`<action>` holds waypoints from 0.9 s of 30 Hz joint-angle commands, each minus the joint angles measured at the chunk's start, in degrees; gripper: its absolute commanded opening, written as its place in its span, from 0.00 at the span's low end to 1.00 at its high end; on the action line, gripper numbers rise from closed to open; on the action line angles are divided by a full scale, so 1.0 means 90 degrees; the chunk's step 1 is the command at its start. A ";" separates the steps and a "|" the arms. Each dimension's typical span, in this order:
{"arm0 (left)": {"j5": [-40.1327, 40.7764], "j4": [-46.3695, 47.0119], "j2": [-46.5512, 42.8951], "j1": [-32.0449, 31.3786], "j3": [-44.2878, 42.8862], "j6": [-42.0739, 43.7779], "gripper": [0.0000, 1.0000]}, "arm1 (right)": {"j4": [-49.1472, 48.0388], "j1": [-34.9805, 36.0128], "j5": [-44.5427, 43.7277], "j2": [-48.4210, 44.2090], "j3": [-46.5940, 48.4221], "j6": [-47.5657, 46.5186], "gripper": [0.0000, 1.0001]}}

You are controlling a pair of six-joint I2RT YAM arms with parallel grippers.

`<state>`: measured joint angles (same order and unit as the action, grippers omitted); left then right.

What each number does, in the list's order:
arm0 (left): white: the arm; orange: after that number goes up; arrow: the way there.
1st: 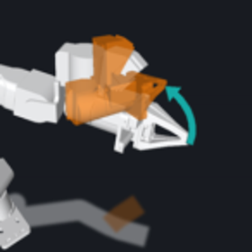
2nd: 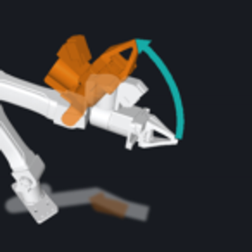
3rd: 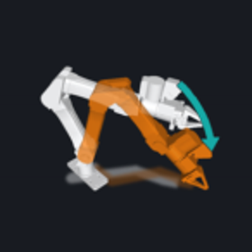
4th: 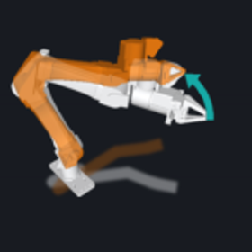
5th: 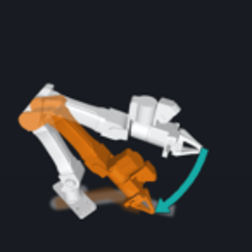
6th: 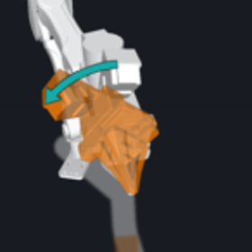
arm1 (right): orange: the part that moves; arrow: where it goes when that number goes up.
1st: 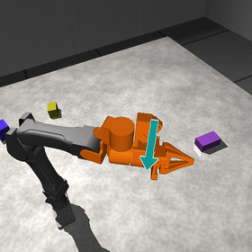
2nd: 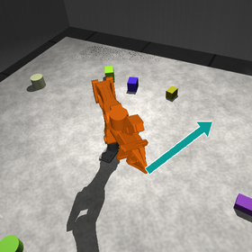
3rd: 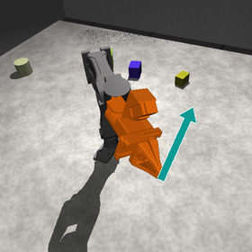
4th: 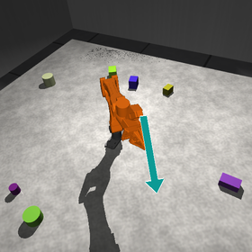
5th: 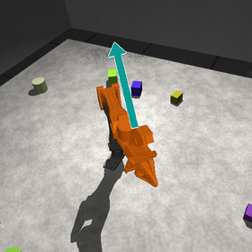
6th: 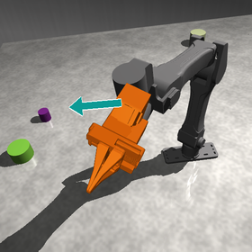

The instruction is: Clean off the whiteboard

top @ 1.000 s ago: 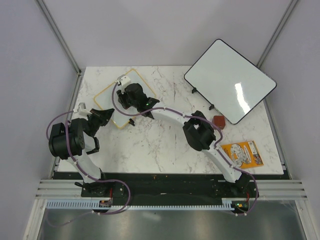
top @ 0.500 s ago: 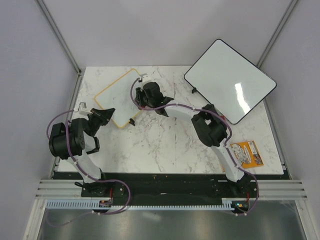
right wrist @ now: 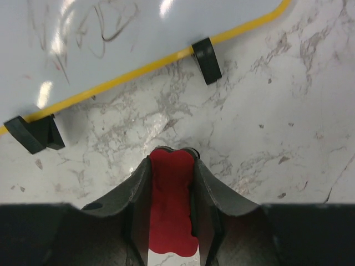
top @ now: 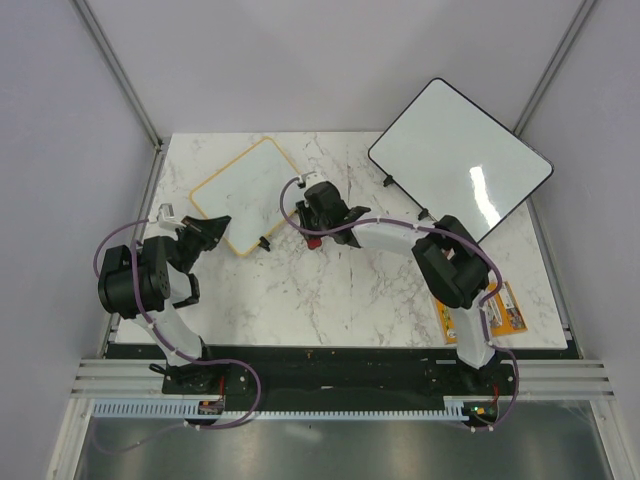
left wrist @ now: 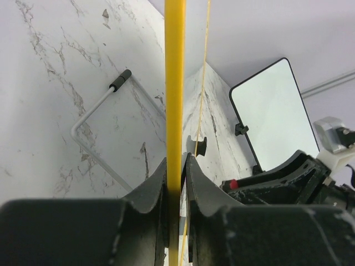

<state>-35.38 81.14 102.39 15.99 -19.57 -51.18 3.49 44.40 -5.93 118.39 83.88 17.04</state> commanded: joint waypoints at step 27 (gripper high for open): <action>0.0024 0.1570 0.0088 -0.0038 0.0017 0.0218 0.02 | 0.1058 0.0506 -0.1167 -0.0567 -0.0687 0.0226 0.52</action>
<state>-35.66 81.19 102.37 15.99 -19.57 -51.18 12.71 48.69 -14.55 115.57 77.93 18.33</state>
